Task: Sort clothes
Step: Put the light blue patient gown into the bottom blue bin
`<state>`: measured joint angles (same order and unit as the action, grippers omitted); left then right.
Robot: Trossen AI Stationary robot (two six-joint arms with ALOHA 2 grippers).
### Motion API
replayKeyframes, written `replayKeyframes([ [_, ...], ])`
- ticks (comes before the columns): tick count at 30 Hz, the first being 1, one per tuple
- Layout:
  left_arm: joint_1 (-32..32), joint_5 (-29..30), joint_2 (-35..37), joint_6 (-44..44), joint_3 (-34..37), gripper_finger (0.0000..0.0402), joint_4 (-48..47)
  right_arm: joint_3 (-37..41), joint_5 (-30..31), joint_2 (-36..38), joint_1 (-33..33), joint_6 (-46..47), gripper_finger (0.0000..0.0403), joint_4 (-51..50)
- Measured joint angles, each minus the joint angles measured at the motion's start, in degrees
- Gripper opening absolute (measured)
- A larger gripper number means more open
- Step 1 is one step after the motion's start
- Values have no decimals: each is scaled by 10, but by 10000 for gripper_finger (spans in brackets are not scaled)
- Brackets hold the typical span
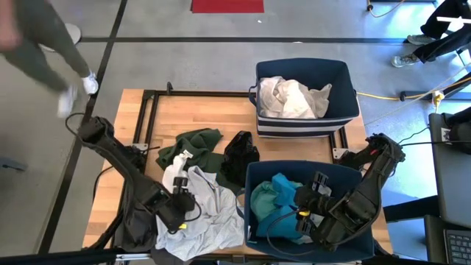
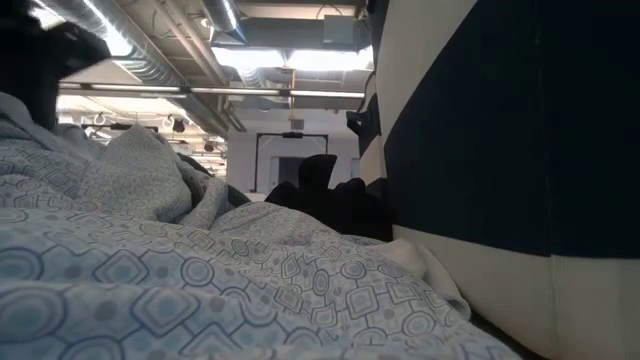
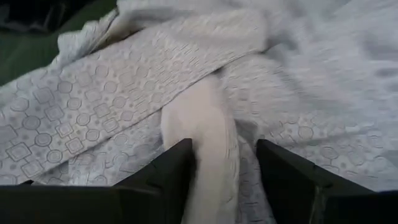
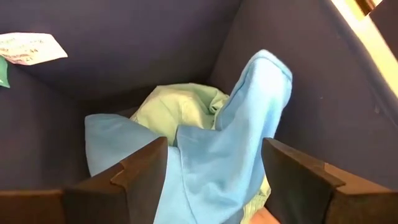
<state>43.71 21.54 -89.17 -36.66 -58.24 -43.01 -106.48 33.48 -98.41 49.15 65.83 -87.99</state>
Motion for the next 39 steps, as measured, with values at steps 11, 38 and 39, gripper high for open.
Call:
replayKeyframes([
  [11, -51, 0, -112, 42, -1, 171, 15, 0, 10, -2, 0, -1, 261, 0],
  [38, -50, 0, 56, 120, -12, 5, 75, 0, -14, -2, 0, -17, 261, 13],
  [39, -49, 9, 67, 124, -12, 5, 76, 0, -14, -2, 0, -18, 261, 14],
])
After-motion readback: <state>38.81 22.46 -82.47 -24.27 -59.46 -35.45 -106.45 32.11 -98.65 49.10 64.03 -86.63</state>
